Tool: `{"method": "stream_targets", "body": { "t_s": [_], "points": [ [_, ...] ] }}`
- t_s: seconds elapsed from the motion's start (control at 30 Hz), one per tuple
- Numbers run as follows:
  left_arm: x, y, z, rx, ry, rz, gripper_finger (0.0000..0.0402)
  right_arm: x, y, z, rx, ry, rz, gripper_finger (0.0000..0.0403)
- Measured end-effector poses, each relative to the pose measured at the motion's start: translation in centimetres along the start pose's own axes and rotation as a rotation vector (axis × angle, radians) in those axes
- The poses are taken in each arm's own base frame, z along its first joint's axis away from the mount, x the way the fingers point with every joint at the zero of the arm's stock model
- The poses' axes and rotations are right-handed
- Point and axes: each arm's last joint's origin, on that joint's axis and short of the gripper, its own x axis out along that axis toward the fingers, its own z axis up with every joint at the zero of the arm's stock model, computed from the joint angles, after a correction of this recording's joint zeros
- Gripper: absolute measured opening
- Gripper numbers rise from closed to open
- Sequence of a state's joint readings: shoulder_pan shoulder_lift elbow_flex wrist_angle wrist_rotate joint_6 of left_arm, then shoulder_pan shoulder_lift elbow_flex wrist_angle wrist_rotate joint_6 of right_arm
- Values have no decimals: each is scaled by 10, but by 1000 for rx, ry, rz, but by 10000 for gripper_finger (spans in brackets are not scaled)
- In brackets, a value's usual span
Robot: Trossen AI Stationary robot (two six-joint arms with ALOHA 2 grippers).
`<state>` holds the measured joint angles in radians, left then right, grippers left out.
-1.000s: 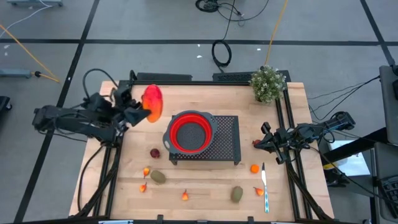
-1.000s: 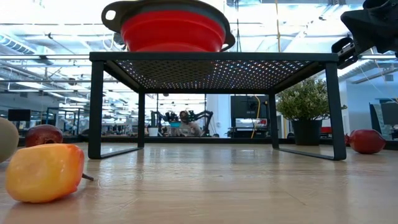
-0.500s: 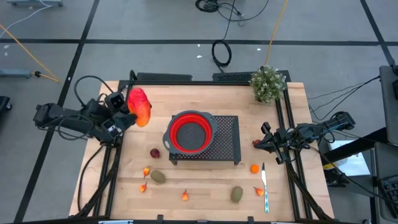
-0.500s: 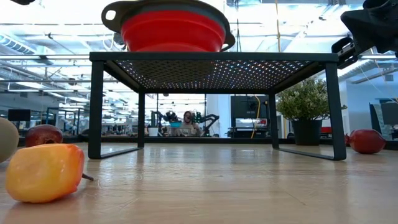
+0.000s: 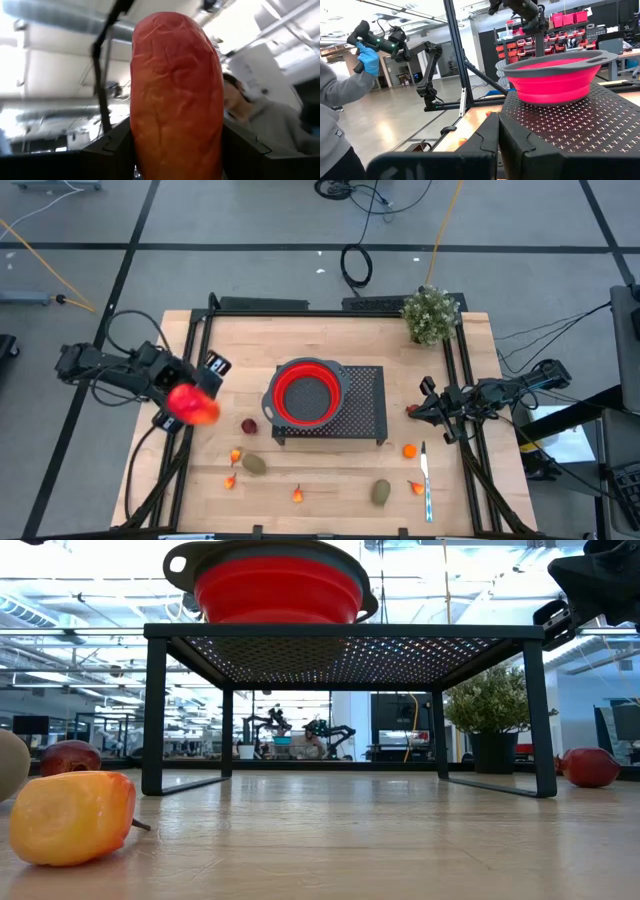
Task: Pick & Place Fruit
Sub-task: Put the orange mango into the red strainer bowl on the shelf
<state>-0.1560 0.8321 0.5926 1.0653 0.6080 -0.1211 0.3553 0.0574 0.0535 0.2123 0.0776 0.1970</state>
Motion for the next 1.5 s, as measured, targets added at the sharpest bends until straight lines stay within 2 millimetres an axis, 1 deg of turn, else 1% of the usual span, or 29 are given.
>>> {"method": "stream_targets", "body": {
  "t_s": [0.17,0.27,0.57,0.67,0.7,0.77,0.97,1.07,1.13,1.2,1.3,1.5],
  "points": [
    [2,-7,-1,125,-4,-140,216,0,0,0,0,0,0,0],
    [3,-10,-1,167,-14,-185,216,0,0,0,0,0,0,0],
    [5,-15,0,162,-31,-209,216,0,0,0,0,0,0,0],
    [5,-14,0,141,-29,-191,216,0,0,0,0,0,0,0],
    [5,-14,-1,115,-21,-161,216,0,0,0,0,0,0,0],
    [6,-10,-3,30,-3,-48,216,0,0,0,0,0,0,0],
    [1,5,-22,-304,105,524,216,0,0,0,0,1,0,0],
    [-5,10,-30,-389,127,768,216,0,0,0,0,1,0,0],
    [-8,11,-35,-420,143,876,216,0,0,0,0,1,0,0],
    [-11,12,-38,-419,152,963,216,0,0,0,0,1,0,0],
    [-14,14,-39,-360,177,1067,216,0,0,0,0,1,0,0],
    [-18,16,-43,-130,305,1206,216,0,0,0,0,1,0,0]
  ]
}}
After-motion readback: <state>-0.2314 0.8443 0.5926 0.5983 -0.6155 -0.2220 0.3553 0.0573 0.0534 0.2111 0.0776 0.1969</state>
